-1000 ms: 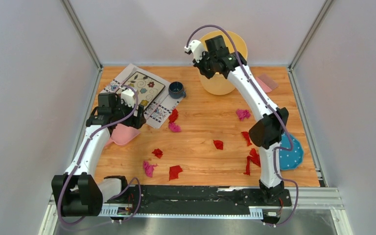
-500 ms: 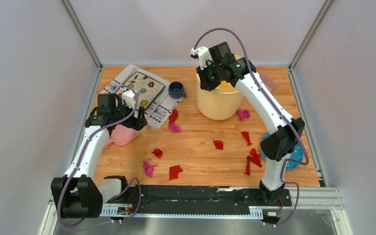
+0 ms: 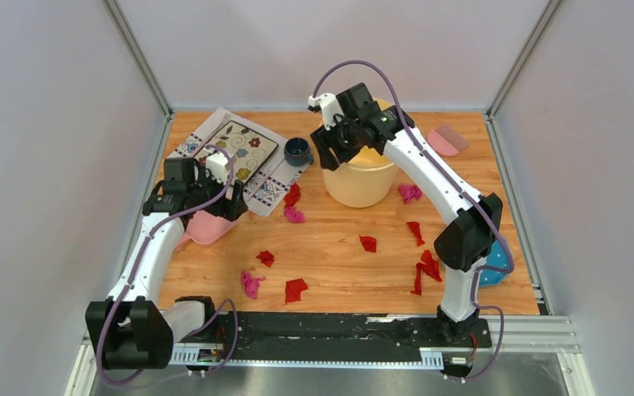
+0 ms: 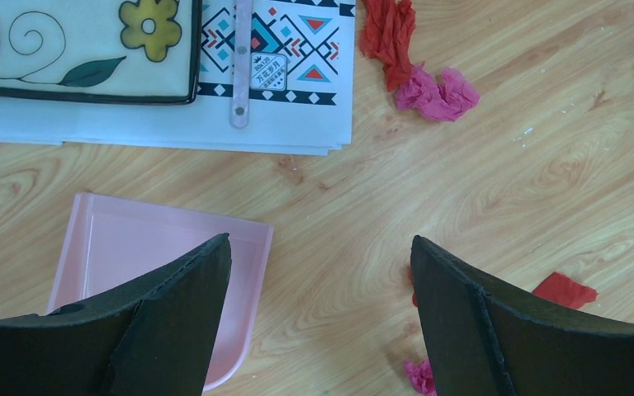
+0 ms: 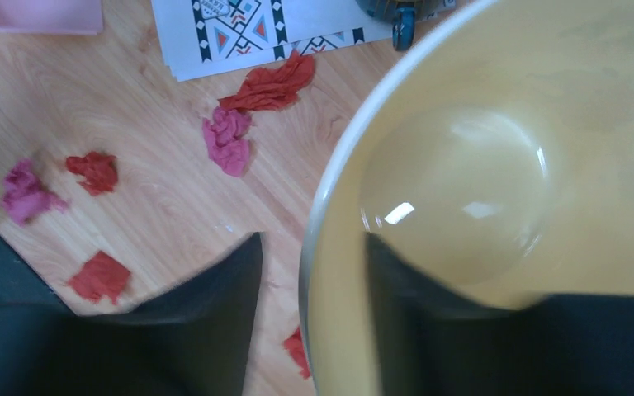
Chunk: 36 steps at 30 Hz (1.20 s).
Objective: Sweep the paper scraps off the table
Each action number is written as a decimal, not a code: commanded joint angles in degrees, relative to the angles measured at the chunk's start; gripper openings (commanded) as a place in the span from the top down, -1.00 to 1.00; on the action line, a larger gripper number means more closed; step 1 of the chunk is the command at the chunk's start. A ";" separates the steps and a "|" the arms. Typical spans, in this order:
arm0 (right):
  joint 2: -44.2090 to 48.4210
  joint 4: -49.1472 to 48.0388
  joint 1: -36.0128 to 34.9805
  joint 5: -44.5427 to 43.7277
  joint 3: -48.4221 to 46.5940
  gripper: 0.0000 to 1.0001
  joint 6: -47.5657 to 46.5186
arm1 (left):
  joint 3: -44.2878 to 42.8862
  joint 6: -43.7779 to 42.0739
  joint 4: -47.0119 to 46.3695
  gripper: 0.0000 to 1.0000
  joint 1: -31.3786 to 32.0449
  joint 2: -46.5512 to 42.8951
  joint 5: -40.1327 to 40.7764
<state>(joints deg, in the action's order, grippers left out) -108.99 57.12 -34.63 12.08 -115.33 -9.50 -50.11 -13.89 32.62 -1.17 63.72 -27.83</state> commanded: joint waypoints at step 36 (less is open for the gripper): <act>-21.51 2.02 32.17 -42.41 -17.11 -0.75 53.80 | -1.05 -2.02 1.48 -0.72 -0.24 -0.62 -0.56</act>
<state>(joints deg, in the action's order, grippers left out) -125.34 50.19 -2.44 -28.53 -123.04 40.64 -51.18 -14.70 34.92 -1.17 63.75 -27.99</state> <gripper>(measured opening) 0.884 0.868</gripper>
